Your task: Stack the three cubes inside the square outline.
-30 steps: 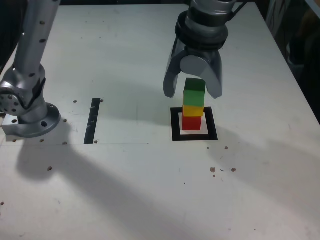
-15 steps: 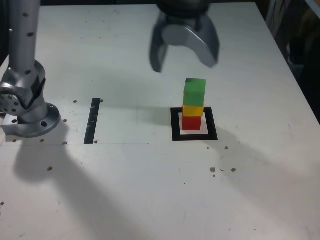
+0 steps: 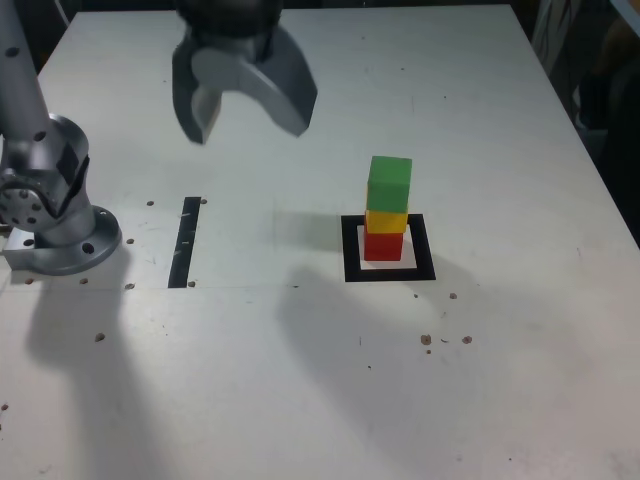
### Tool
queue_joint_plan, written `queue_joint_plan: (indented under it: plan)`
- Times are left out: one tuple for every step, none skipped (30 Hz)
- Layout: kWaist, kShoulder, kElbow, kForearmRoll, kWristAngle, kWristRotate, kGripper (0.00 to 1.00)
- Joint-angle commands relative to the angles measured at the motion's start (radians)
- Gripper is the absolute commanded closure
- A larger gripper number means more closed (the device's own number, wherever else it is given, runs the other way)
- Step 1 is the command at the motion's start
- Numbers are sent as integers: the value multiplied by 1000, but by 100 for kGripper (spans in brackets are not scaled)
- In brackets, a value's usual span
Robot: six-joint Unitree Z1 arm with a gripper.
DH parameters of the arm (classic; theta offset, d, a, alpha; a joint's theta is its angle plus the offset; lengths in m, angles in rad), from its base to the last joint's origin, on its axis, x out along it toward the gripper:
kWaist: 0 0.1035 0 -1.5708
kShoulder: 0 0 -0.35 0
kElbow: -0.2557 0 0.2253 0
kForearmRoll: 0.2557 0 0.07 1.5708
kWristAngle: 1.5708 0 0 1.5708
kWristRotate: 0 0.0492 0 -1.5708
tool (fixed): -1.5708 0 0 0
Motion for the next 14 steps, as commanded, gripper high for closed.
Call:
queue_joint_plan:
  plan:
    - [7,-4,151,-70,-12,-2,1]
    - [9,-3,193,-108,-20,-2,1]
    - [11,-3,244,-152,-29,-1,1]
    - [13,-2,278,-179,-35,-1,0]
    - [16,-2,307,-201,-40,0,0]
    - [20,-2,330,-217,-43,0,0]
    - [25,-2,349,-228,-45,0,0]
    - [31,-2,363,-236,-46,1,0]
    - [37,-1,375,-242,-46,2,0]
    - [43,0,383,-247,-45,3,0]
    - [47,2,389,-253,-43,4,0]
    - [51,5,394,-260,-41,5,0]
    - [53,9,400,-270,-40,6,0]
    - [54,13,404,-282,-39,7,0]
